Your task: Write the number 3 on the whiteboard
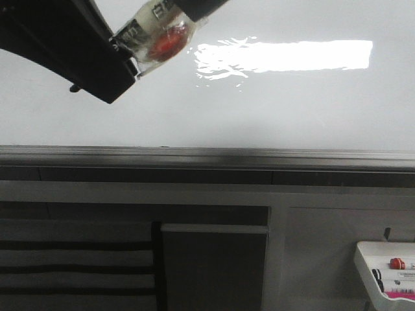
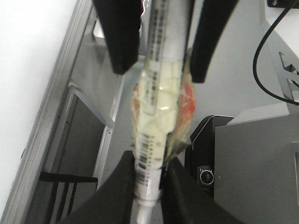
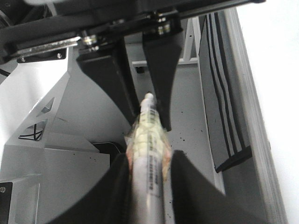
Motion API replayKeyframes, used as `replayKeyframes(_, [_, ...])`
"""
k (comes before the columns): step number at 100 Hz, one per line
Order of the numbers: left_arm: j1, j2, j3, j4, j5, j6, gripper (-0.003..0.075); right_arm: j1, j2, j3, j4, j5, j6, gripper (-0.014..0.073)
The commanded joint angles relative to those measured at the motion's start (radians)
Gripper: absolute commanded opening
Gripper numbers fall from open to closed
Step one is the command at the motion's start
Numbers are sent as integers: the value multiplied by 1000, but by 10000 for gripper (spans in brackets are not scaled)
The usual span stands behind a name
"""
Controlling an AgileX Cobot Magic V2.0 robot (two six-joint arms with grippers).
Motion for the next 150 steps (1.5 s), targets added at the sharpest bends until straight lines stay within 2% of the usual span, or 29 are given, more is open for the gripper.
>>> replayKeyframes(1, [-6, -28, -34, -53, -26, 4, -19, 4, -20, -34, 35, -12, -12, 69])
replayKeyframes(14, [-6, -28, -34, -46, -75, 4, -18, 4, -20, -34, 35, -7, -12, -18])
replayKeyframes(25, [-6, -28, -34, -43, -79, -2, 5, 4, -20, -34, 33, -6, -12, -41])
replayKeyframes(35, [-6, -28, -34, -35, -106, -41, 90, 4, -20, -34, 28, -6, -12, -43])
replayKeyframes(54, [-6, -28, -34, -27, -110, -57, 298, 4, -20, -34, 28, -6, -12, -43])
replayKeyframes(68, [-6, -28, -34, -23, -110, -57, 393, 4, -20, -34, 3, -6, -12, -43])
replayKeyframes(78, [-6, -38, -34, -10, -116, -57, 397, 4, -26, -37, -49, -15, 17, -43])
replayKeyframes(92, [2, -92, -34, 12, -138, -57, 396, -10, -64, -66, -179, -21, 170, -43])
replayKeyframes(113, [126, -225, -22, 12, -145, -167, 396, -95, -187, -46, -313, -34, 413, -43])
replayKeyframes(125, [222, -316, 39, 7, -154, -215, 396, -177, -285, 54, -324, -85, 509, -43])
replayKeyframes(135, [291, -387, 114, -34, -165, -215, 396, -229, -383, 170, -324, -188, 560, -43])
replayKeyframes(150, [335, -458, 218, -87, -235, -213, 396, -244, -479, 329, -321, -324, 583, -43])
